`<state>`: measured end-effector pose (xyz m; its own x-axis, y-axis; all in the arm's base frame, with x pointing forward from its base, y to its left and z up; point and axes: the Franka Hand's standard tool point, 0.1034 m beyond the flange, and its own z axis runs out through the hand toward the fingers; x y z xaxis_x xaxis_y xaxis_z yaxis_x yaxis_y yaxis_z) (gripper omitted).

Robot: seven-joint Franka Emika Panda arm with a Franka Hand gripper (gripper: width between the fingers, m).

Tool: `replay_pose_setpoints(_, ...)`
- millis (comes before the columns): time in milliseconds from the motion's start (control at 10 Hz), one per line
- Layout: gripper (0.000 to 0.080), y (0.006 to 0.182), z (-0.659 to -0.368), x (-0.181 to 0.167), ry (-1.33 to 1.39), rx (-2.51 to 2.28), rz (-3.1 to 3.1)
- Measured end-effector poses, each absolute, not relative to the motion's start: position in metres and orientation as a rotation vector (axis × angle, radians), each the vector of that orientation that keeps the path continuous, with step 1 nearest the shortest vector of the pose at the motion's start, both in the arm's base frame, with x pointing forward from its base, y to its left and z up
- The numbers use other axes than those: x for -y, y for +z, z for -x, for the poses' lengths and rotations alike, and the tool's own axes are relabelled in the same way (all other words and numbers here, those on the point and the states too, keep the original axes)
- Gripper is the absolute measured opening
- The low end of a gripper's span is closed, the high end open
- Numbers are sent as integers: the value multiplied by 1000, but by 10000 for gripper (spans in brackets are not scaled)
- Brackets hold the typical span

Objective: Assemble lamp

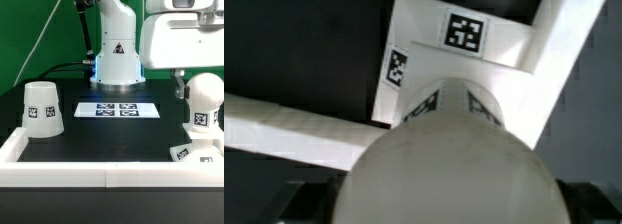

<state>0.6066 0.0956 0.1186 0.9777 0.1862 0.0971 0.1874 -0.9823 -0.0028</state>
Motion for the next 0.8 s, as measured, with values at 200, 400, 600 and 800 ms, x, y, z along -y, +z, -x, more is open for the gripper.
replay_pose_setpoints(200,579,118,-604,-97,-140,-115,3116)
replay_pose_setpoints(400,579,116,-599,-98,-69,-536,3051)
replay_pose_setpoints(600,580,116,-600,-97,-39,-860,2944)
replay_pose_setpoints(800,580,116,-600,-98,-20,-1096,2848)
